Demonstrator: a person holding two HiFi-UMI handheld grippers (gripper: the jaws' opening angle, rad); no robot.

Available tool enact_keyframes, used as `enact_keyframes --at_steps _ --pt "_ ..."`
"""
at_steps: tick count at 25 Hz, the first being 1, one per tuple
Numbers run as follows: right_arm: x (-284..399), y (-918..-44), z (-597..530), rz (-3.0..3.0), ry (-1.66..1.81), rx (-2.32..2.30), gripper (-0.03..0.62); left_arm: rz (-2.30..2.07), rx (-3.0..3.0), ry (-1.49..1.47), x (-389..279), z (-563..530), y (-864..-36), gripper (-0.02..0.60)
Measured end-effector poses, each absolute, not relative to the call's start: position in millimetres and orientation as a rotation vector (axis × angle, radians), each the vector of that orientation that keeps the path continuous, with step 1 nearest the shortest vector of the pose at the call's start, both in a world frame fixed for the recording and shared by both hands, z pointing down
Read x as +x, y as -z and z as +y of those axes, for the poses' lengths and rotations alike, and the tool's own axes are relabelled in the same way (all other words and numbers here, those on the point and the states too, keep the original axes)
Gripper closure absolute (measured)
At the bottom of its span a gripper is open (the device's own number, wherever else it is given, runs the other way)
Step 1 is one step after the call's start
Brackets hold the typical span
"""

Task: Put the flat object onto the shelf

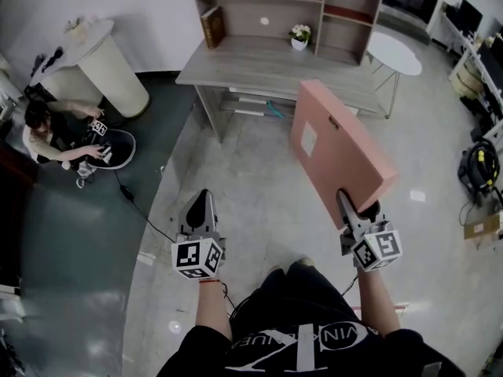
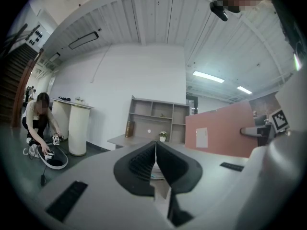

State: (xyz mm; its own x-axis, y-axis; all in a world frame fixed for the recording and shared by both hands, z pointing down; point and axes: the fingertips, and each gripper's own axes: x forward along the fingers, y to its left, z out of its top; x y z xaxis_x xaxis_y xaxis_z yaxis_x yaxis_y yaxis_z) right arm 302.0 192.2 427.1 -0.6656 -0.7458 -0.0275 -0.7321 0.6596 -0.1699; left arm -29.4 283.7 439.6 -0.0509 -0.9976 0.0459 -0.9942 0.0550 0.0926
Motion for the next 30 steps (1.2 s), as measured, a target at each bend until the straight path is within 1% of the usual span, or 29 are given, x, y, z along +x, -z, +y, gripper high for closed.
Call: enact_keyframes --at_steps 6,11,21,30 --pt "291.4 -437.6 165.4 2.729 0.272 -1.221 0.295 -2.192 2.091 0.075 -39.1 261.3 -454.6 0.572" --pt "261.3 -441.7 124.4 2.714 0.311 -1.198 0.295 -2.215 2.068 0.066 -68.3 230.8 -455.8 0.572" --pt "197.6 -438.7 27.7 2.705 0.348 -1.189 0.295 -2.194 2.121 0.044 -118.5 116.6 -443.8 0.575" --pt "169.2 -444.4 -39.8 2.704 0.370 -1.223 0.293 -2.127 2.164 0.040 -137.8 28.5 -449.5 0.575"
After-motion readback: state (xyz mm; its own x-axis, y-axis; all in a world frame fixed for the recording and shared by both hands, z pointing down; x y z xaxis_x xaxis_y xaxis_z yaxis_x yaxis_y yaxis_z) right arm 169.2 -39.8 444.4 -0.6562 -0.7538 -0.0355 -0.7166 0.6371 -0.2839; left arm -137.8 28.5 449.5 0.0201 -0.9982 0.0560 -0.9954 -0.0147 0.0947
